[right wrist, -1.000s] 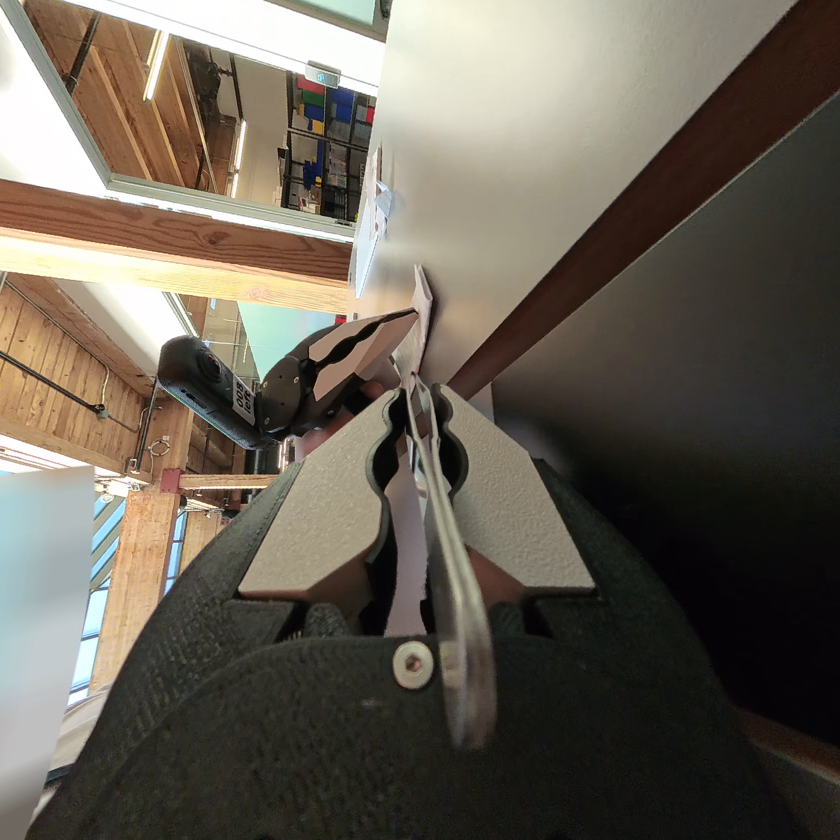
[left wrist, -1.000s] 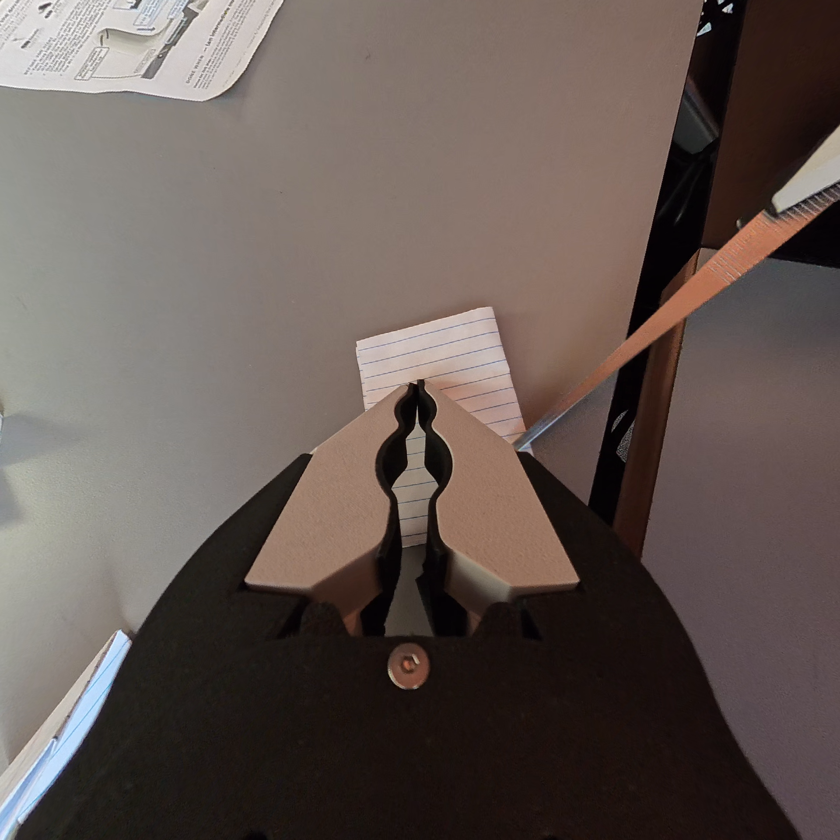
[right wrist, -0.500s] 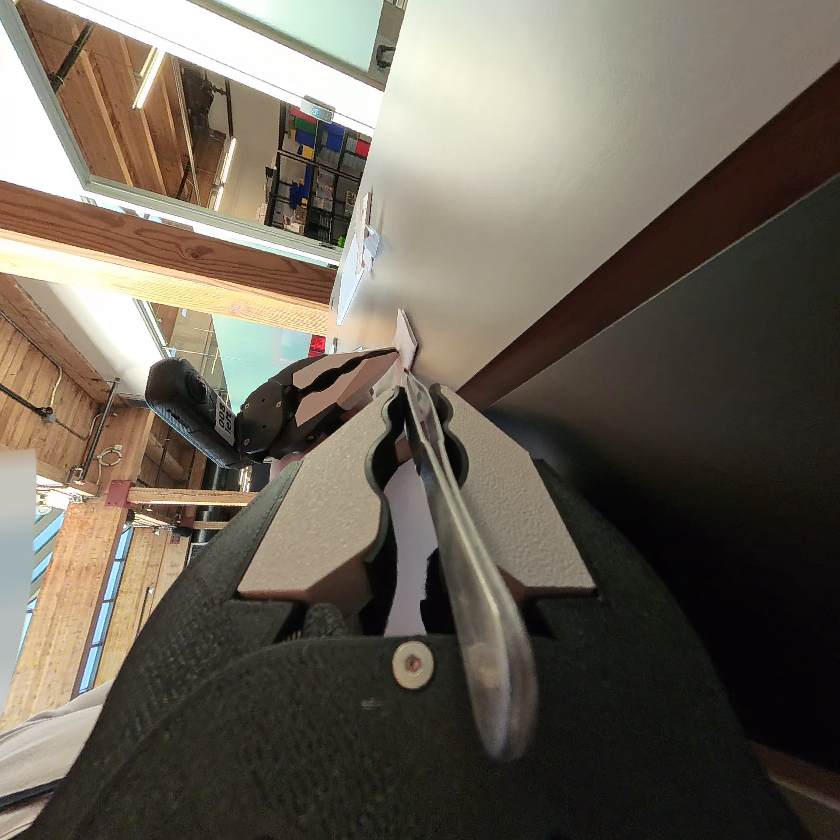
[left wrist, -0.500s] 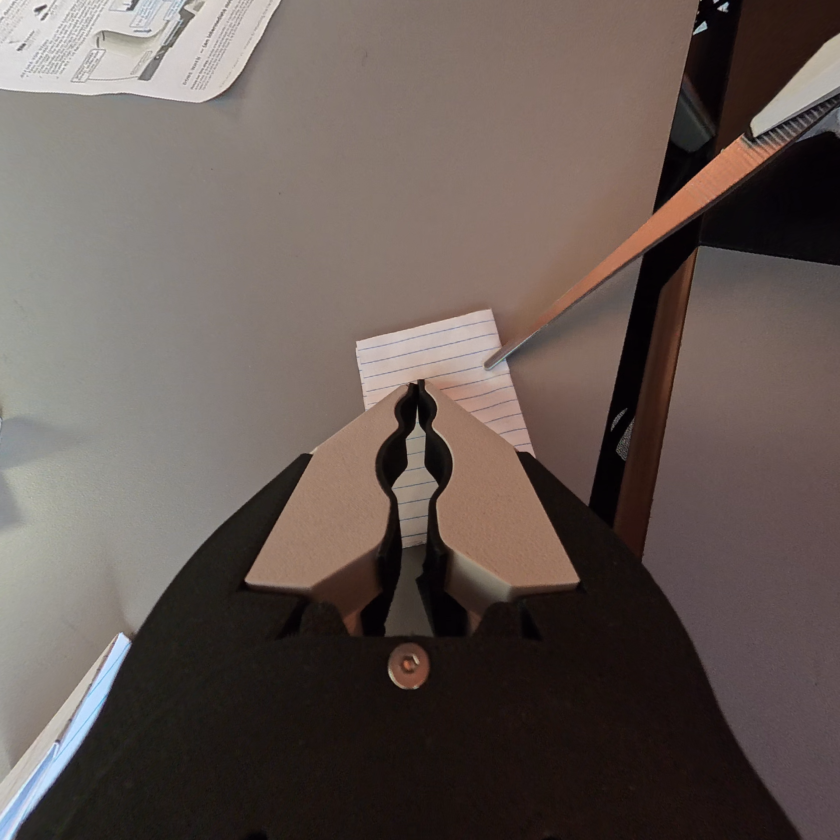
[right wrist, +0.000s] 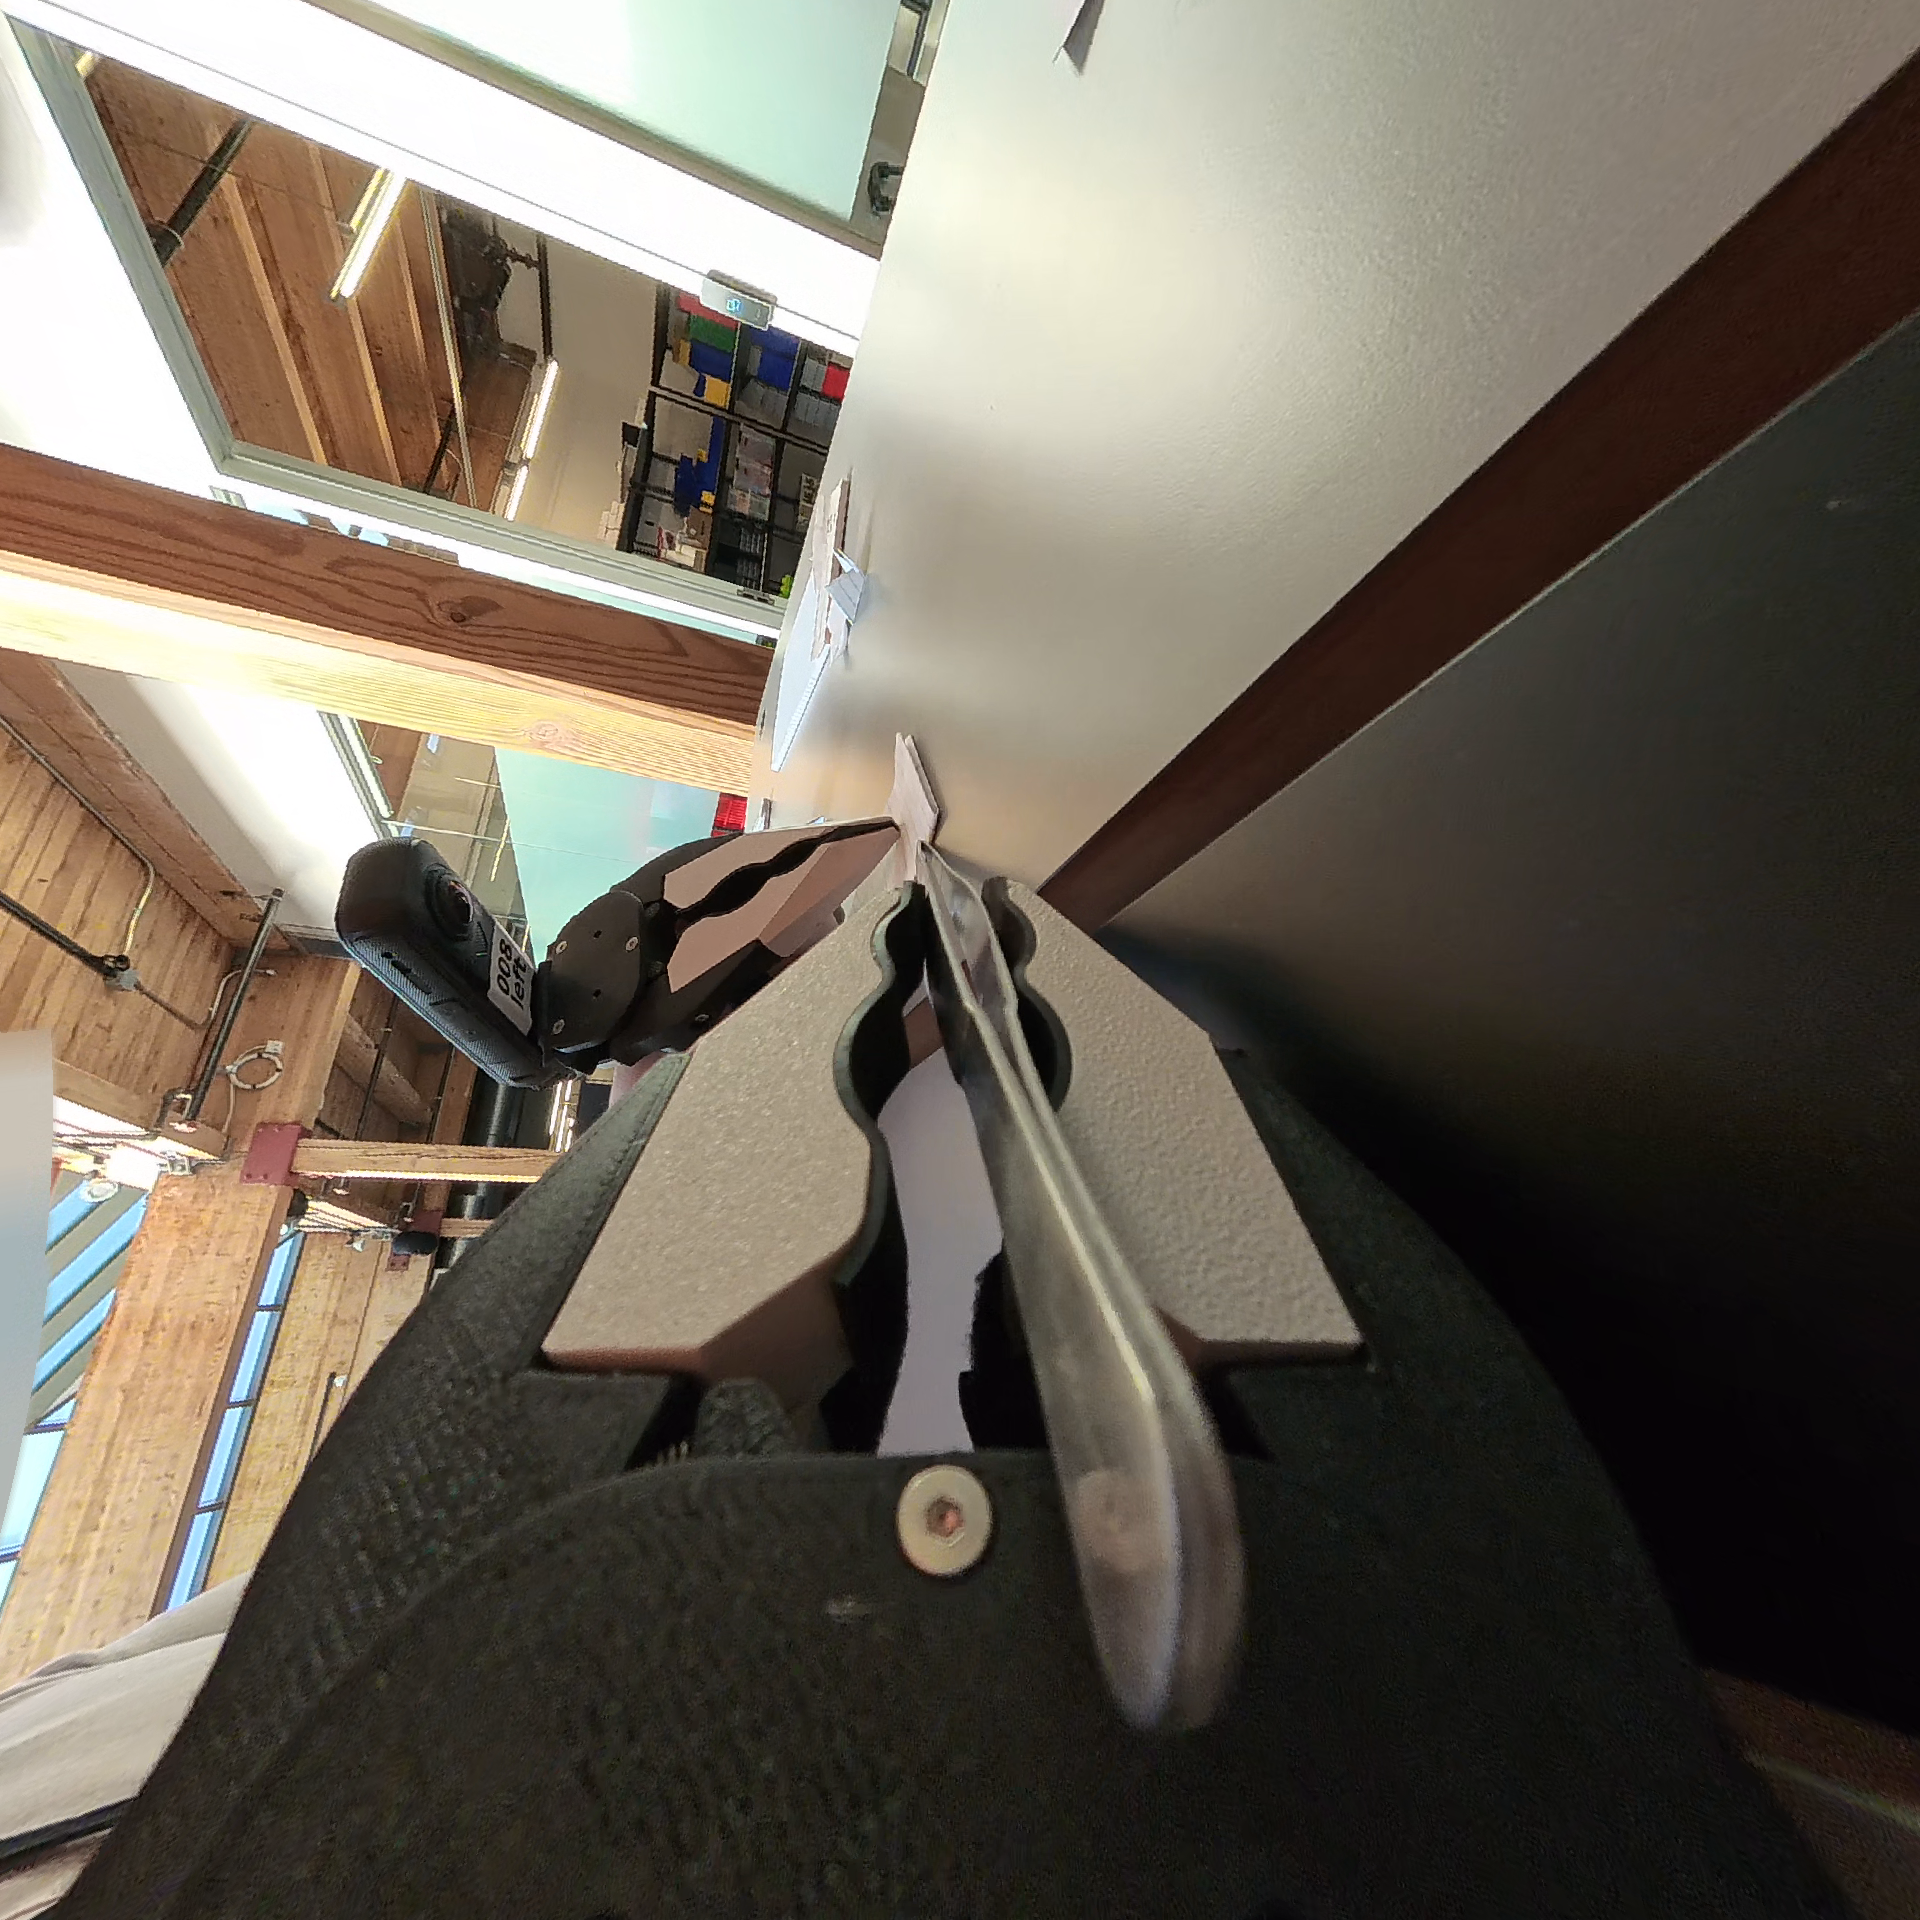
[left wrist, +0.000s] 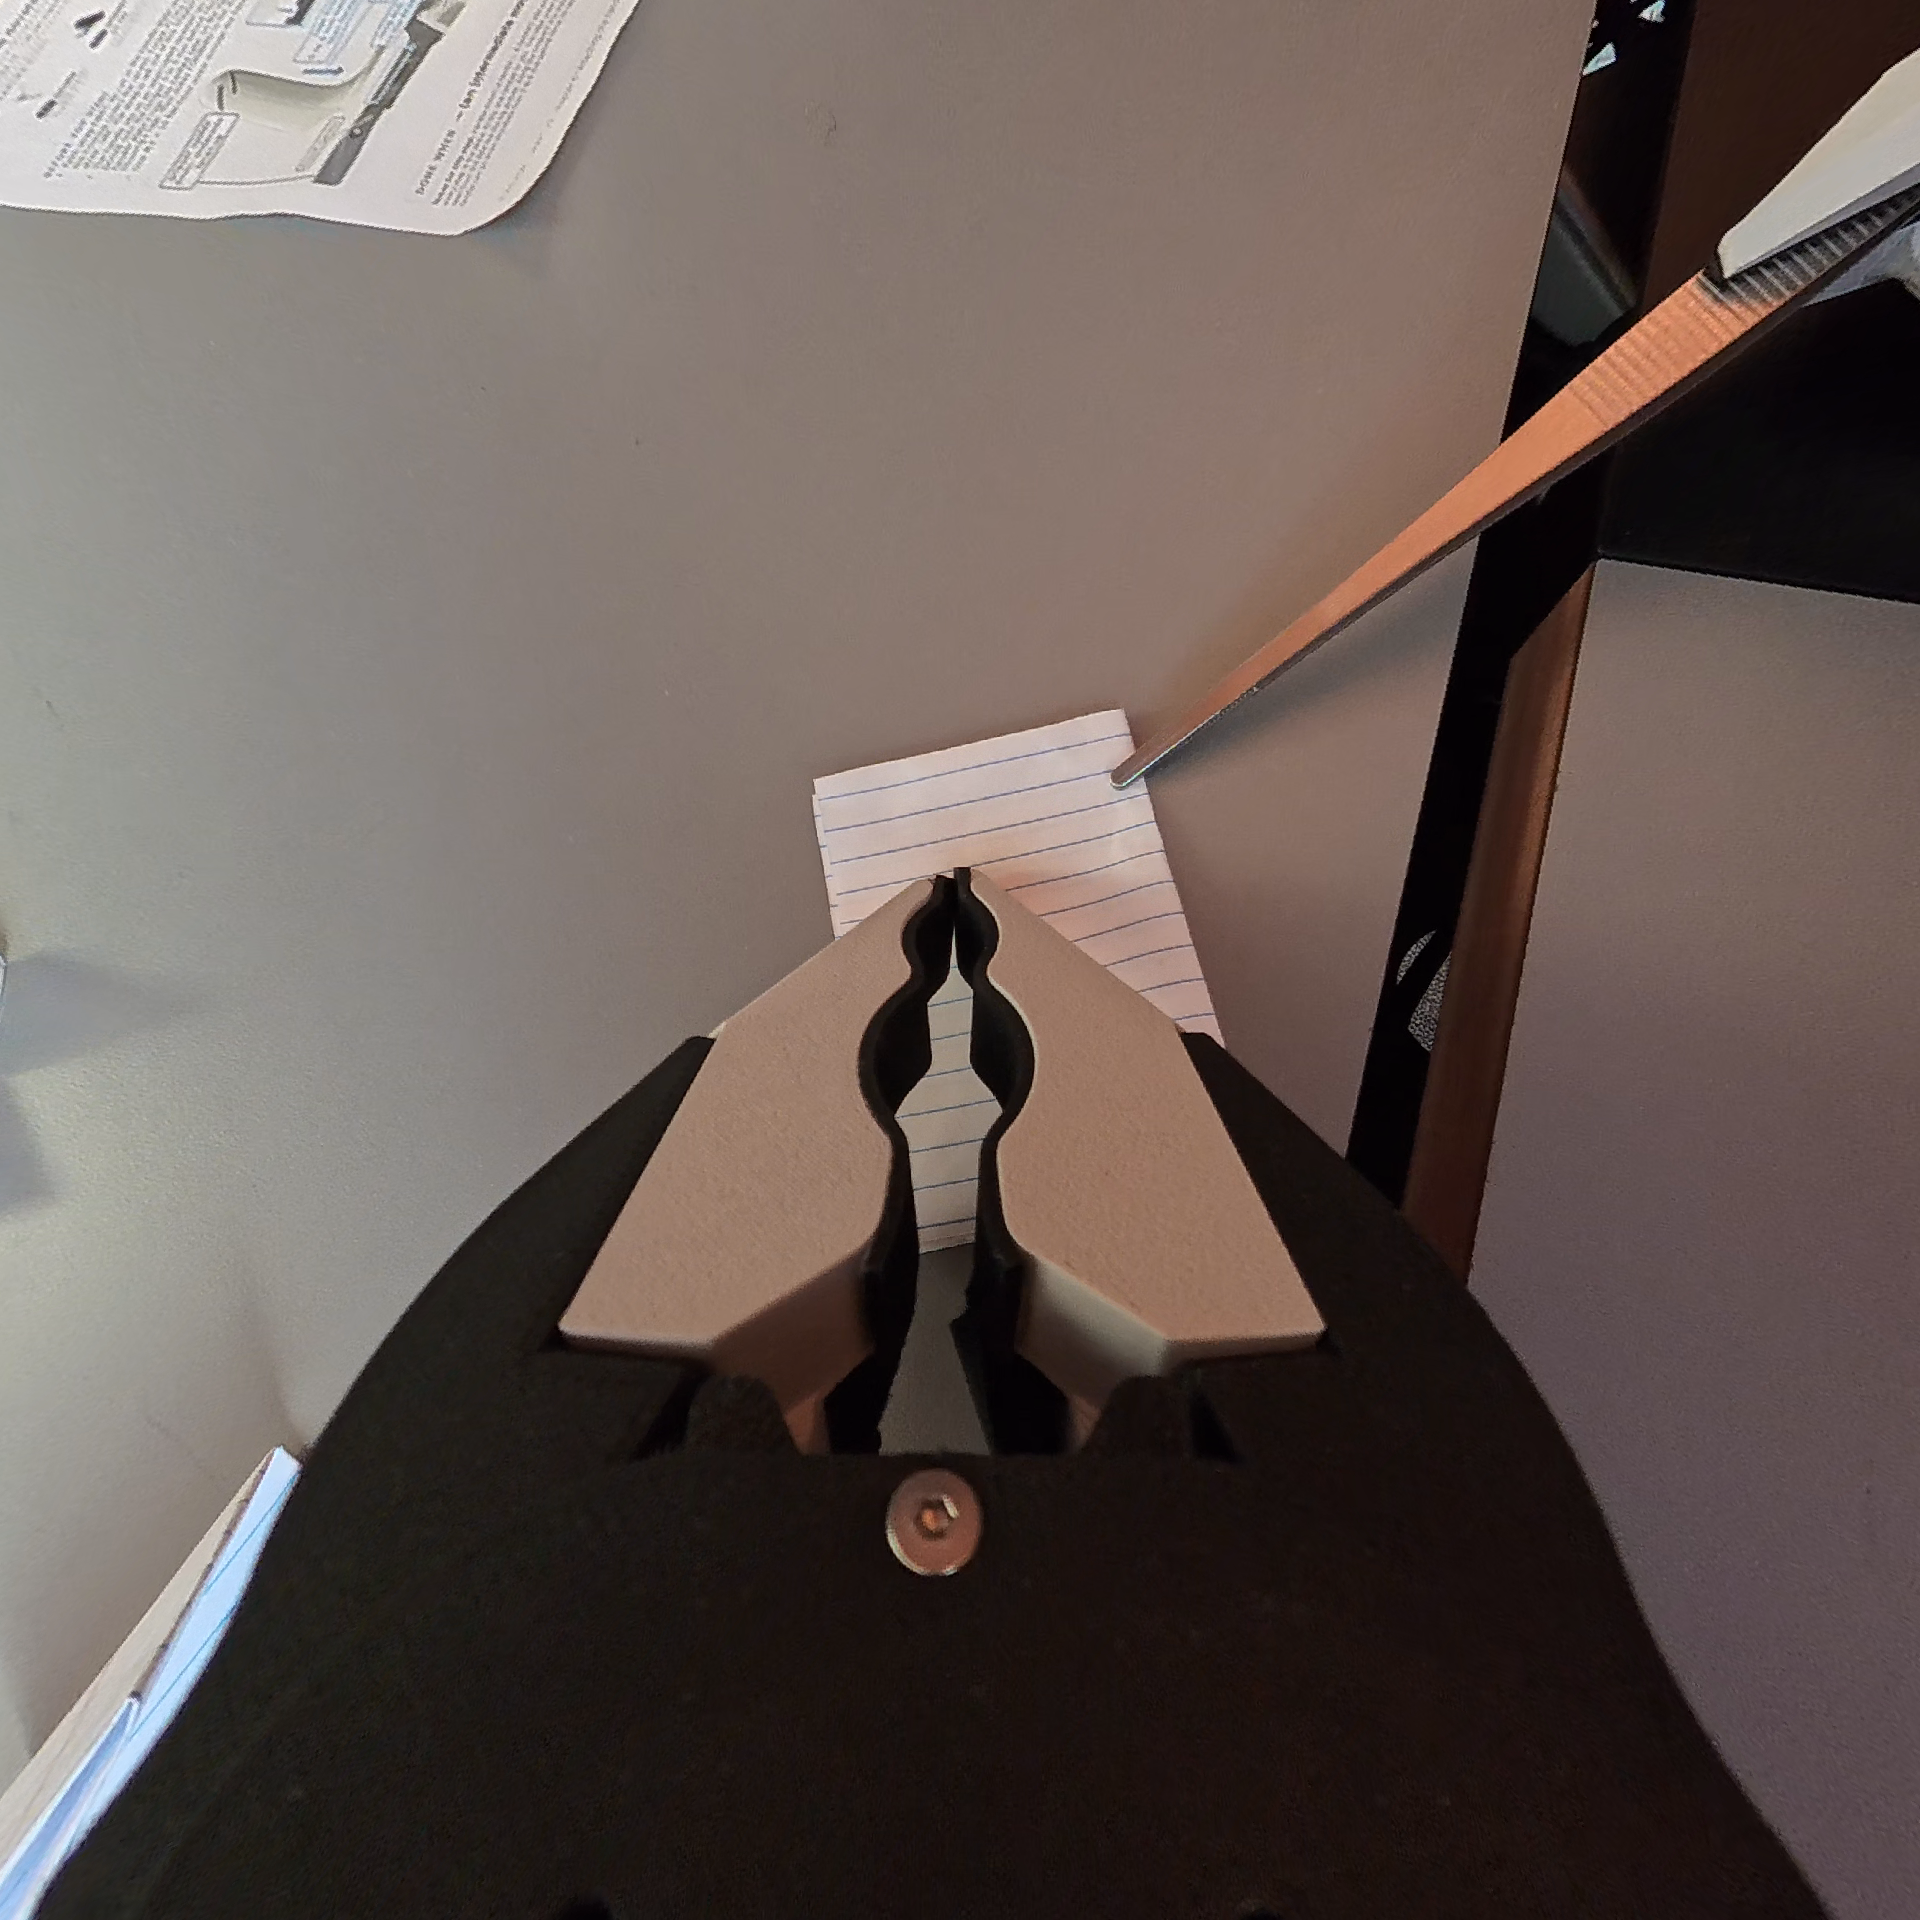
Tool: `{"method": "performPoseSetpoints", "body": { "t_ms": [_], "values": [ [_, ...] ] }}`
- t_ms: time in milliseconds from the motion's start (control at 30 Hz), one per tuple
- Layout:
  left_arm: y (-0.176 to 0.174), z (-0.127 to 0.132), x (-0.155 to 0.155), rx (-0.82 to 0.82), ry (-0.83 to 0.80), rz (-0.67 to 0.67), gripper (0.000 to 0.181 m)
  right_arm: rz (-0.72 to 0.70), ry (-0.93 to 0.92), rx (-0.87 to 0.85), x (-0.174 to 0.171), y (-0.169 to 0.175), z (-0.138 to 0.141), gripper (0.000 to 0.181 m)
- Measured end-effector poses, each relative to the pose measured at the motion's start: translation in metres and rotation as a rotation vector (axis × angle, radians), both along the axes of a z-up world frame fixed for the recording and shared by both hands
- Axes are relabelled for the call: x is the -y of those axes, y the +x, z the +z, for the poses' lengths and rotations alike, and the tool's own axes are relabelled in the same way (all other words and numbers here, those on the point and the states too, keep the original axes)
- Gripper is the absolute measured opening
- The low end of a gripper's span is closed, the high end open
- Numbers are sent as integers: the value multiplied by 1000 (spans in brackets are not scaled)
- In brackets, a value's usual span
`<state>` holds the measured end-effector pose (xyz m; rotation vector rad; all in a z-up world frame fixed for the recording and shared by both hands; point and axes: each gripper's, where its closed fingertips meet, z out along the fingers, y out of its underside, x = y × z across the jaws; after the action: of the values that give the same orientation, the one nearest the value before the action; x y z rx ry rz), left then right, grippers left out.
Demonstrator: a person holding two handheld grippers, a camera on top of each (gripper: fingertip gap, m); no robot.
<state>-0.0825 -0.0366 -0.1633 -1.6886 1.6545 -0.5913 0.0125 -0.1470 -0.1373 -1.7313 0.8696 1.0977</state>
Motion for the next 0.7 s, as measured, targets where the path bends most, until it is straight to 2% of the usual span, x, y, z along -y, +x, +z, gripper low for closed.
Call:
{"method": "performPoseSetpoints", "body": {
  "t_ms": [533, 600, 633, 700],
  "values": [
    [0, 0, 0, 0, 3, -4, 0, -78, 21, -15, 1, 15, 1, 11],
    [0, 0, 0, 0, 11, -24, 0, -119, 74, -48, 3, 21, 10, 10],
    [0, 0, 0, 1, 20, -52, 0, -109, 155, -61, 3, 20, 23, 10],
    [0, 0, 2, 1, 13, -128, 0, -25, 237, -82, 2, 8, 40, 11]
  ]
}}
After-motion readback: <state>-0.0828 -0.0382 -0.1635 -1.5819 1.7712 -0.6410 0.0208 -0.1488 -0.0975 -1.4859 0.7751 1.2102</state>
